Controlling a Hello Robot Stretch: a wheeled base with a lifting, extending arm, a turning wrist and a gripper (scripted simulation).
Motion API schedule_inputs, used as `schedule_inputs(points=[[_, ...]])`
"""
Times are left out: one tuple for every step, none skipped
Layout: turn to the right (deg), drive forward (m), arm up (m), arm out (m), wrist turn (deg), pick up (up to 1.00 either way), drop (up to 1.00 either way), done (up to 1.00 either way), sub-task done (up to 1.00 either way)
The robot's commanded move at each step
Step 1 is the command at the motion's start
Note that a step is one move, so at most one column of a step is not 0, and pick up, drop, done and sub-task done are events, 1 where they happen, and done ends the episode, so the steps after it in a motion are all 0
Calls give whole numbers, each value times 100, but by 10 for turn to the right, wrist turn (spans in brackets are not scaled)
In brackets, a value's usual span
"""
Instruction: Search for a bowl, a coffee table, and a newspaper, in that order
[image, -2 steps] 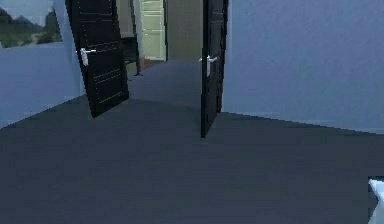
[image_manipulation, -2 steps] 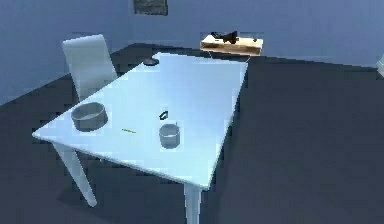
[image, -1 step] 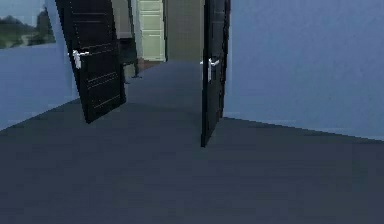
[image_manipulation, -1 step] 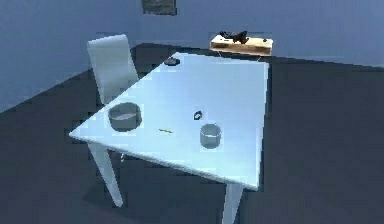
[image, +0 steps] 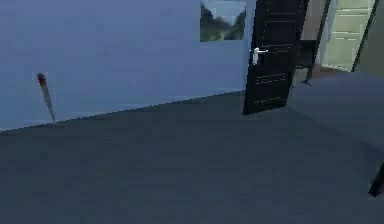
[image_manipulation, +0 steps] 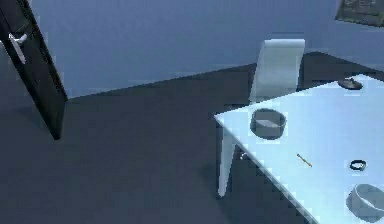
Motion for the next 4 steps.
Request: schedule_inputs(points=[[-450, 0, 0, 0, 0, 0, 0, 0, 0], [-450, 0, 0, 0, 0, 0, 0, 0, 0], [-270, 0, 0, 0, 0, 0, 0, 0, 0], [0, 45, 0, 0, 0, 0, 0, 0, 0]])
